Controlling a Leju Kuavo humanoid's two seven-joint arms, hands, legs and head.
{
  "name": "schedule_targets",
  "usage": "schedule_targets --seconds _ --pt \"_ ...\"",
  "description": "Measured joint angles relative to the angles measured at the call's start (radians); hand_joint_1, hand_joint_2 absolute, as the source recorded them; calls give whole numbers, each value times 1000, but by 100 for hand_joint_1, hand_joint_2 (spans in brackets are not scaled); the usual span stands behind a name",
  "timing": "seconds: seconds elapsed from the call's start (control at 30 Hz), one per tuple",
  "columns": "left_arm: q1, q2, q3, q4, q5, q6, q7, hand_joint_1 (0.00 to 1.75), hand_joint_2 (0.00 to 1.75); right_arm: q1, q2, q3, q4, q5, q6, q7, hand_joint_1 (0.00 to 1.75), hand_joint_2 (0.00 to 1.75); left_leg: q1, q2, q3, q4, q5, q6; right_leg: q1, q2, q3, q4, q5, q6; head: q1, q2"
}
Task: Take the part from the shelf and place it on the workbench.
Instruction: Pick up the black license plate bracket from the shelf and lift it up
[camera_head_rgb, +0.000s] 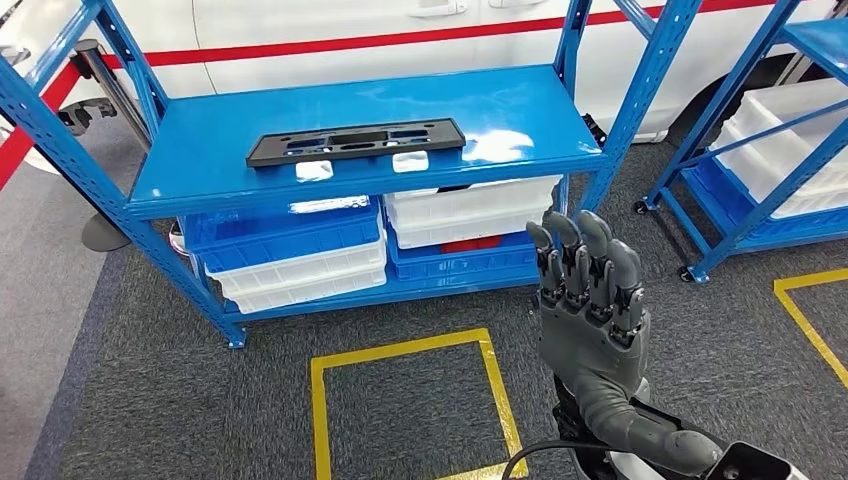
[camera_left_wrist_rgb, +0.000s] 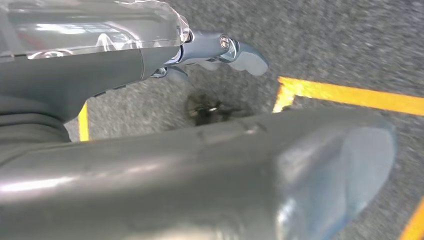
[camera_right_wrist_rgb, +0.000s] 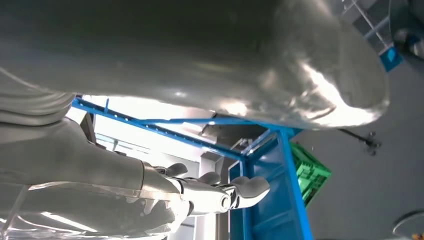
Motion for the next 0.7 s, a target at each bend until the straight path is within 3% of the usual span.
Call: schedule_targets --seconds 0.03,0.07,0.17,0.2,0.23,0.3,0.33,0.37,0.4,0.47,0.5,0.57,0.63,0.7 --pt "0 0 1 0 2 0 0 0 0 0 -7 7 3 -2 -13 1 0 0 -2 1 6 -27 37 7 0 2 7 1 -10 7 0 0" --pt "1 0 2 0 2 1 -1 0 0 0 -12 14 6 -2 -22 1 0 0 -5 1 9 -34 50 15 1 3 14 1 -19 15 0 0" --pt "-4 0 3 0 2 3 -3 0 0 -3 -17 29 9 3 -30 1 0 0 -6 0 28 -39 42 37 -2 2 28 7 -42 36 0 0" --pt "-6 0 3 0 2 4 -5 0 0 -3 -19 31 10 7 -30 0 0 0 -5 0 35 -44 39 44 -4 1 15 37 -58 40 0 0" --pt "-7 0 3 1 2 5 -7 0 0 -2 -20 32 13 12 -30 0 0 0 -4 0 41 -49 35 50 -5 -1 -14 89 -80 43 0 0" --pt "-8 1 3 1 2 8 -8 0 0 5 -22 32 27 25 -28 -1 0 0 -6 -1 49 -51 24 57 -4 -2 -110 229 -123 45 0 0" --pt "-7 1 3 1 2 8 -8 0 0 8 -23 32 35 29 -26 -1 0 0 -8 -2 53 -50 18 58 -4 -2 -152 278 -124 46 0 0" --pt "-7 1 3 1 2 9 -7 0 0 10 -23 32 44 32 -23 -1 0 0 -9 -3 61 -50 12 59 -4 -2 -178 290 -102 45 0 0" --pt "-6 1 3 1 2 8 -6 0 0 11 -23 32 51 32 -20 0 0 0 -11 -5 70 -50 5 58 -3 -2 -183 262 -61 42 0 0" --pt "-5 -2 3 1 2 8 -6 0 0 11 -25 32 63 31 -14 -1 0 0 -13 -8 91 -50 -10 55 1 -3 -152 135 41 30 0 0" --pt "-6 -3 3 1 2 7 -6 0 0 11 -26 32 68 30 -12 0 0 0 -15 -10 98 -49 -17 51 5 -4 -134 78 70 24 0 0" --pt "-6 -6 3 2 2 6 -10 0 0 10 -27 33 78 30 -10 0 0 0 -17 -12 103 -51 -27 41 10 -5 -117 25 81 15 0 0" --pt "-6 -5 3 2 2 6 -15 0 0 11 -28 35 85 30 -7 0 0 0 -16 -11 107 -54 -33 30 8 -3 -112 14 76 7 0 0" --pt "-5 -5 3 2 2 5 -20 0 0 11 -29 41 91 30 -4 0 0 0 -16 -10 98 -24 -54 18 3 -2 -100 4 75 -3 0 0"
